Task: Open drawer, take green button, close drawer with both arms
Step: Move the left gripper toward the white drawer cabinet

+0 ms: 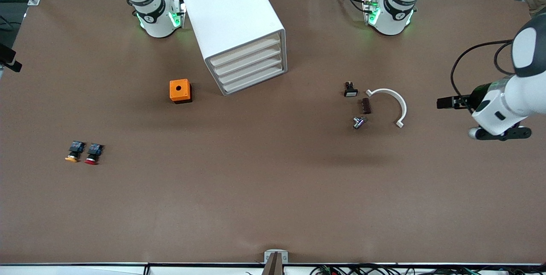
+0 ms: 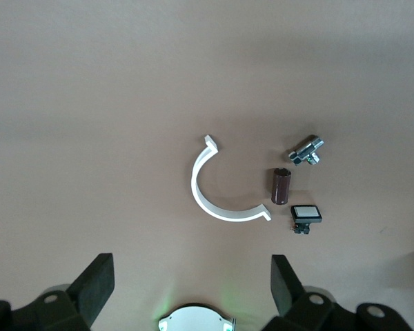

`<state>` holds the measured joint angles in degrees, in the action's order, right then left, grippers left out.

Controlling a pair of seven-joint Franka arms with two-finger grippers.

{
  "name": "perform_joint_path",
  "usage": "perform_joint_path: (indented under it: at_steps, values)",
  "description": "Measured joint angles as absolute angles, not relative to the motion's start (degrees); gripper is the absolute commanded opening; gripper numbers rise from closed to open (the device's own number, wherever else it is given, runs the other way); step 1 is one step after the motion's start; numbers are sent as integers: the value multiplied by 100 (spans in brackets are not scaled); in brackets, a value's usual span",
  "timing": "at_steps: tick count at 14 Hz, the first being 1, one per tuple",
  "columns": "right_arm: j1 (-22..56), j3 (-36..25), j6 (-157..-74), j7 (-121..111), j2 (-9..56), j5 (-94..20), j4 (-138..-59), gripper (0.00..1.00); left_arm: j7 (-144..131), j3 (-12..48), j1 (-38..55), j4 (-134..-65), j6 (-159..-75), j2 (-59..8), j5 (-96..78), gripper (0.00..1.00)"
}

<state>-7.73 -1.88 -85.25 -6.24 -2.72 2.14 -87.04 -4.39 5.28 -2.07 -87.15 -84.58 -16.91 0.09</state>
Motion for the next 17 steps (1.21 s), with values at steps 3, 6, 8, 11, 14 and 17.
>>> perform_joint_path:
  at_steps: [3,6,8,11,14,17]
  values:
    - [-773,-189,-8524,-624,-272,214,-8707,100,-762,561,-4,-8712,-8458,-2056,5,100]
    - [-773,-188,-8524,-624,-272,214,-8707,100,-1237,574,226,-8705,-8461,-2376,-161,100]
    - [-773,-188,-8524,-624,-272,214,-8708,100,-1774,575,283,-8702,-8471,-2575,-562,100]
    - [-773,-188,-8519,-622,-272,211,-8708,100,-2586,576,307,-8694,-8564,-2843,-746,100]
    - [-773,-187,-8494,-621,-272,172,-8709,100,-3385,584,538,-8687,-8569,-3065,-777,100]
    - [-772,-187,-8494,-620,-272,-9,-8714,100,-4354,588,901,-8665,-8580,-3278,-796,100]
